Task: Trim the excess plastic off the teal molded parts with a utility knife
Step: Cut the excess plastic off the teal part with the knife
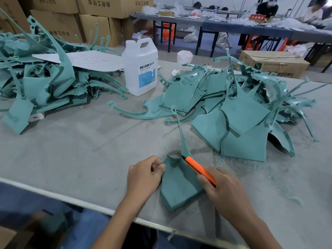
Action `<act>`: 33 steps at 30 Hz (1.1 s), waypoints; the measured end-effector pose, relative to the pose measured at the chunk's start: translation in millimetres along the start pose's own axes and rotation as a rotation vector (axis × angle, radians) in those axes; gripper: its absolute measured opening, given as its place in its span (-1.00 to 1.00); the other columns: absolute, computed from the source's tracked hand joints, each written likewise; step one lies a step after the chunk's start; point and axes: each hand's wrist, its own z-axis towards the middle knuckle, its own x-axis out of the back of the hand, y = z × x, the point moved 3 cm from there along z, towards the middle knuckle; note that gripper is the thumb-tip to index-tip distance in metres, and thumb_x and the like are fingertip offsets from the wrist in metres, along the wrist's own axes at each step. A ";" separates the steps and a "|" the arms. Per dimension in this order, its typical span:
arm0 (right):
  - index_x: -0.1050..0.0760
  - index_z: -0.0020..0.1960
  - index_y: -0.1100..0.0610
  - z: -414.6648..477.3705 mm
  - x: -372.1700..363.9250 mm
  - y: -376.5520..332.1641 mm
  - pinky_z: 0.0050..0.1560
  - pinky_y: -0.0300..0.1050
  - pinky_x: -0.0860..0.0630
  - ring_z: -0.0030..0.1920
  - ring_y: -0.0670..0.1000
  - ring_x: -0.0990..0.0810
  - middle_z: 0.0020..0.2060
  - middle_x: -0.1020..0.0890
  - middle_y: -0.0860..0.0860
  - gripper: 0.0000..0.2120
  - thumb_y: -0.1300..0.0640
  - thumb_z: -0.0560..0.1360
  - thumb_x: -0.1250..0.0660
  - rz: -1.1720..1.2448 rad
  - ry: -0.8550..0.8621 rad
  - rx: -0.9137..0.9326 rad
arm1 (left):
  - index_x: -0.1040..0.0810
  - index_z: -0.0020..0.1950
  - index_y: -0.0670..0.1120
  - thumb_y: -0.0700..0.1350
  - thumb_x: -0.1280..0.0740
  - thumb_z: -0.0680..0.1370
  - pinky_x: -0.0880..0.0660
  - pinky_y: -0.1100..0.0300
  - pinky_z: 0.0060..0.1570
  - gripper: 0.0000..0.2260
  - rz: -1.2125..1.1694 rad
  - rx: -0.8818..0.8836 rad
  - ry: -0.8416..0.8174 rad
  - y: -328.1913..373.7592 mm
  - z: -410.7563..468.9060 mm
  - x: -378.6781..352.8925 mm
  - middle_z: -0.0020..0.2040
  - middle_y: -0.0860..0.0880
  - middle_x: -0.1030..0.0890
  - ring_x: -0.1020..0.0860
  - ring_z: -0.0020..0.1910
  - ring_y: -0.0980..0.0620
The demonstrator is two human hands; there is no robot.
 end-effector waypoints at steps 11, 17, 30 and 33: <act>-0.52 0.02 -0.35 -26.8 0.8 11.1 -0.25 -0.32 -0.40 -0.16 -0.23 -0.54 -0.29 -0.56 -0.19 -0.88 -0.11 0.55 -0.35 0.206 0.106 -0.042 | -0.54 -0.26 0.23 0.00 -0.41 0.53 -0.39 0.17 -0.13 -0.81 0.197 0.016 -0.183 -26.4 21.3 55.7 -0.26 0.16 -0.61 -0.60 -0.09 0.01; -0.55 0.14 -0.26 -26.8 -2.5 -0.1 -0.22 -0.28 -0.42 -0.20 -0.20 -0.55 -0.27 -0.59 -0.21 -0.82 -0.15 0.55 -0.30 0.196 0.051 -0.006 | -0.25 0.50 0.15 0.46 -0.13 0.47 -0.25 -0.02 0.36 -0.32 0.349 -0.074 -0.044 -11.3 -3.1 44.1 0.42 0.01 -0.33 -0.28 0.40 -0.08; -0.28 0.43 -0.32 -2.7 -15.5 -24.6 -0.33 -0.36 -0.35 -0.33 -0.17 -0.47 -0.36 -0.48 -0.21 -0.58 -0.18 0.59 -0.24 0.023 -0.029 0.184 | 0.04 0.59 0.13 0.62 -0.08 0.29 -0.14 -0.01 0.36 0.00 0.549 -0.091 -0.043 -5.5 -21.1 7.6 0.54 0.05 -0.10 -0.15 0.49 -0.04; -0.25 0.44 -0.35 -0.1 -13.0 -24.0 -0.34 -0.35 -0.35 -0.38 -0.24 -0.43 -0.40 -0.43 -0.21 -0.57 -0.16 0.61 -0.24 0.008 -0.046 0.182 | 0.05 0.58 0.16 0.63 -0.09 0.28 -0.16 -0.02 0.34 0.00 0.550 -0.078 -0.065 -5.6 -19.7 7.3 0.54 0.04 -0.10 -0.14 0.48 -0.05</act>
